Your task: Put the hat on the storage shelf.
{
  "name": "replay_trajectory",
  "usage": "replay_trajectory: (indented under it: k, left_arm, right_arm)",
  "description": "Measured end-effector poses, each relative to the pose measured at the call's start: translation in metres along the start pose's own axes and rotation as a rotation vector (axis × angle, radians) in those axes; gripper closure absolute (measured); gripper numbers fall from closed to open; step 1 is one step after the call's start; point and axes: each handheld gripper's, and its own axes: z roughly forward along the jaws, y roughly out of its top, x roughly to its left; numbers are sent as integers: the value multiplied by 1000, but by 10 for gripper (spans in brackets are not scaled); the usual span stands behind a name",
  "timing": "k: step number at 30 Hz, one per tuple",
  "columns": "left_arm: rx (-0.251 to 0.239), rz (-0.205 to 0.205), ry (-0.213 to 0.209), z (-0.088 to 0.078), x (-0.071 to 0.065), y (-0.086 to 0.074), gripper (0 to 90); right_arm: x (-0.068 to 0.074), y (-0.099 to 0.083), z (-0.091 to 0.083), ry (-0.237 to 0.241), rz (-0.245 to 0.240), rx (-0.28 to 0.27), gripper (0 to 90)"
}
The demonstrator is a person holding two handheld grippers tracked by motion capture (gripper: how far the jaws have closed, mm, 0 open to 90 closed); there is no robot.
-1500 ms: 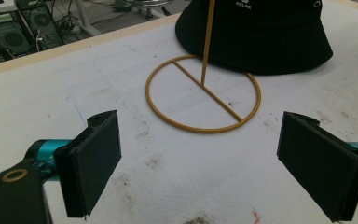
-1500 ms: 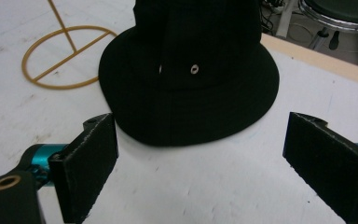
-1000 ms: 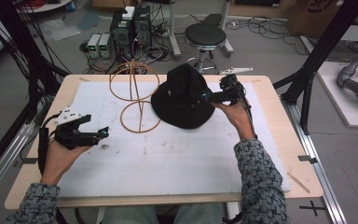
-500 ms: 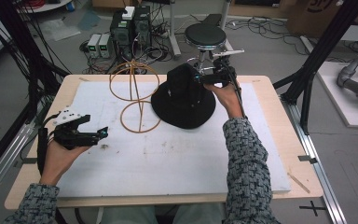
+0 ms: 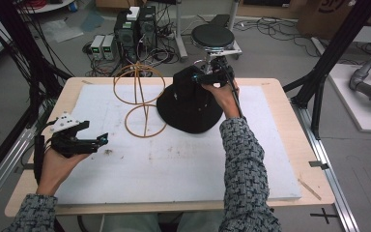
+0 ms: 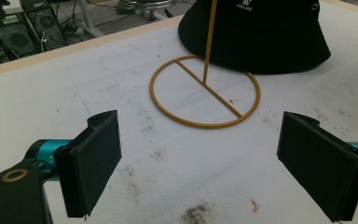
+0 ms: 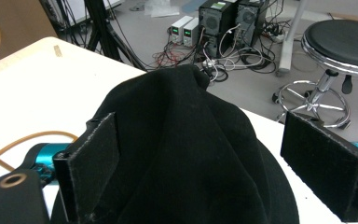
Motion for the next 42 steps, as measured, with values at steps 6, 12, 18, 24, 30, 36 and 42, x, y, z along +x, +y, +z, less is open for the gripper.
replay_trajectory:
  k: [6,12,18,24,30,36,42]
  left_arm:
    - [4,-2,7,-5,1,-3,139]
    - [5,-2,11,-7,1,-4,139]
    - [3,-4,11,-8,1,-5,139]
    - [3,-5,12,-9,2,-5,139]
    - [4,-3,11,-8,2,-4,139]
    - [1,-7,12,-9,2,-4,139]
    - [0,-7,11,-10,2,-4,139]
  right_arm:
    - [2,0,5,-8,-7,-40,118]
    - [0,-1,8,6,41,-92,140]
    - [3,-3,15,26,83,-137,142]
    - [3,-4,21,7,96,-169,179]
    - [-3,-7,24,50,178,-208,191]
    - [1,-8,29,53,170,-218,204]
    - [2,-11,34,59,180,-198,223]
